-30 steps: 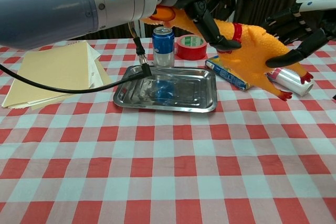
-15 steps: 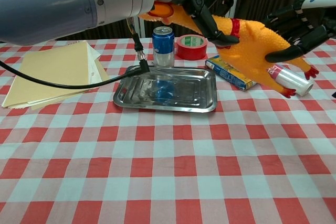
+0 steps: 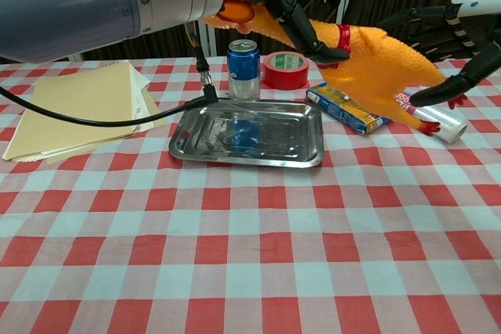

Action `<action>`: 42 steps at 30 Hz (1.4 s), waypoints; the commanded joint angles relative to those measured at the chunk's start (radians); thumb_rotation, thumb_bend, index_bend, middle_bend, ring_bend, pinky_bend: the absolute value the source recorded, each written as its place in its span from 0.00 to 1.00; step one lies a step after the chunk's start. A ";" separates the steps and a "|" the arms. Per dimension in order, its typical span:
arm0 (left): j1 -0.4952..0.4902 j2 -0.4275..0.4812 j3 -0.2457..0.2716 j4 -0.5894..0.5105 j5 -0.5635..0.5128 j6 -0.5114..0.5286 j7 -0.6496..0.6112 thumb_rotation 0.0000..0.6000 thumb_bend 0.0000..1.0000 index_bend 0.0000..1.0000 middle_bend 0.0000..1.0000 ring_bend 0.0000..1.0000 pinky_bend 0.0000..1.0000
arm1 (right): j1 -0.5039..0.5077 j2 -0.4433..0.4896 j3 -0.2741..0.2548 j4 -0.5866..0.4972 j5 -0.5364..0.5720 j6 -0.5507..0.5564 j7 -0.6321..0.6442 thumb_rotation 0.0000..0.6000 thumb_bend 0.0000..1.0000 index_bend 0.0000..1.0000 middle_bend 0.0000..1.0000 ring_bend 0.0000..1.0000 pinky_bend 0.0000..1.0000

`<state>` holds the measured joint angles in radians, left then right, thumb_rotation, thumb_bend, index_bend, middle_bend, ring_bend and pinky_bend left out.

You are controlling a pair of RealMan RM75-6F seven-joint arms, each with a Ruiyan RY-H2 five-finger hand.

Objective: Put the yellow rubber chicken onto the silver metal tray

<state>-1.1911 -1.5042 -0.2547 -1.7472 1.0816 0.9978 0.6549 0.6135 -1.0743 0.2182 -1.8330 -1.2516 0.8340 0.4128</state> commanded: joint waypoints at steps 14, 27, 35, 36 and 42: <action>0.001 -0.001 -0.002 -0.010 0.004 0.000 -0.009 1.00 0.81 0.72 0.75 0.72 0.66 | 0.002 -0.040 0.028 0.012 0.078 0.046 -0.035 1.00 0.19 0.99 0.82 0.77 0.40; 0.001 0.003 0.001 -0.021 0.002 0.002 0.003 1.00 0.81 0.71 0.75 0.72 0.66 | -0.002 -0.046 0.031 0.001 0.125 0.059 -0.087 1.00 0.25 0.51 0.63 0.56 0.33; -0.001 0.004 -0.002 -0.012 -0.006 0.001 0.007 1.00 0.81 0.71 0.75 0.72 0.66 | -0.004 -0.003 0.015 0.011 0.033 0.001 -0.011 1.00 0.25 0.01 0.23 0.21 0.10; -0.001 0.004 -0.003 -0.012 -0.006 0.001 0.006 1.00 0.81 0.71 0.75 0.72 0.66 | -0.004 0.000 0.015 0.013 0.026 -0.002 -0.003 1.00 0.25 0.01 0.23 0.21 0.09; -0.001 0.005 0.000 -0.012 -0.002 0.001 0.006 1.00 0.81 0.71 0.75 0.72 0.66 | -0.006 0.002 0.013 0.022 0.008 -0.008 0.024 1.00 0.25 0.01 0.23 0.21 0.09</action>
<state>-1.1920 -1.4994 -0.2548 -1.7587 1.0795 0.9991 0.6611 0.6082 -1.0722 0.2311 -1.8118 -1.2418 0.8269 0.4346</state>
